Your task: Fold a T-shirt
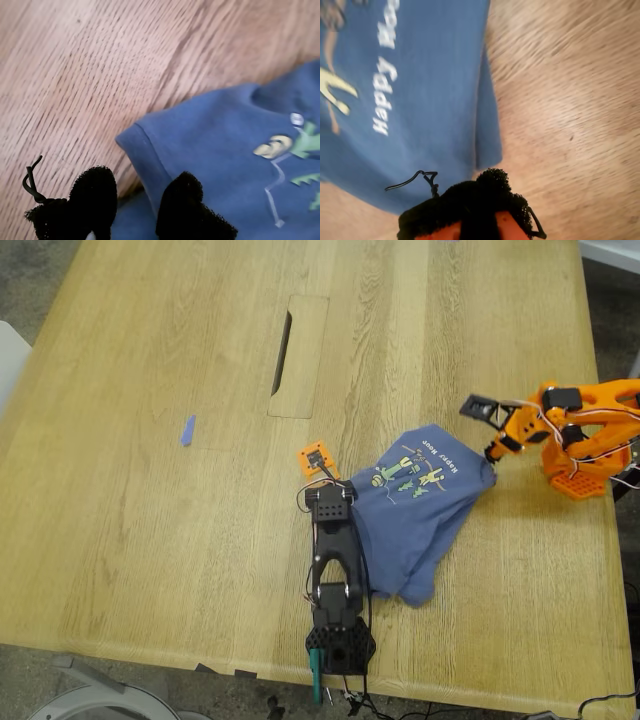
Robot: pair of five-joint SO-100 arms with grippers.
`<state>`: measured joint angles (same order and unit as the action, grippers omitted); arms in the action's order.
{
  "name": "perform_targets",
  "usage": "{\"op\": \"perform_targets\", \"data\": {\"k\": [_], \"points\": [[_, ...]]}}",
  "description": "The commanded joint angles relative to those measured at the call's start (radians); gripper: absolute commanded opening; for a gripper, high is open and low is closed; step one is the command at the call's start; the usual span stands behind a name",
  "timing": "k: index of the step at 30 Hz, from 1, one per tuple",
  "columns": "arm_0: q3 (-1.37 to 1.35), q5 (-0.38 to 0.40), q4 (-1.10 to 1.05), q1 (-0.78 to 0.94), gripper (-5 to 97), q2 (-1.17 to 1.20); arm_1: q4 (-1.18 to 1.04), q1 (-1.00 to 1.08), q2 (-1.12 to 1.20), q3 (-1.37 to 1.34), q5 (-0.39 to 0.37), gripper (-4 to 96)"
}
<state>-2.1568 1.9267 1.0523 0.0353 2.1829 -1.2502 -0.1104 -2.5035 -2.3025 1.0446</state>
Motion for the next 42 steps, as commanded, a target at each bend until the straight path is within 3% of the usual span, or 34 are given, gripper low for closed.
{"op": "perform_targets", "data": {"k": [1,12,23,32,42], "points": [[0.175,0.006,0.083,-0.052,19,0.1,-0.009,0.02,0.072,0.172,0.009,0.0],[0.341,0.025,0.075,-0.41,18,-0.075,0.212,-0.051,0.509,0.535,0.035,0.0],[0.222,0.038,-0.216,-0.46,17,-0.224,0.462,-0.135,0.755,0.558,0.032,0.0],[0.014,0.049,-0.448,-0.377,16,-0.272,0.555,-0.187,0.693,0.337,0.009,0.0],[-0.054,0.044,-0.485,-0.216,16,-0.272,0.538,-0.249,0.423,-0.018,-0.02,0.0]]}}
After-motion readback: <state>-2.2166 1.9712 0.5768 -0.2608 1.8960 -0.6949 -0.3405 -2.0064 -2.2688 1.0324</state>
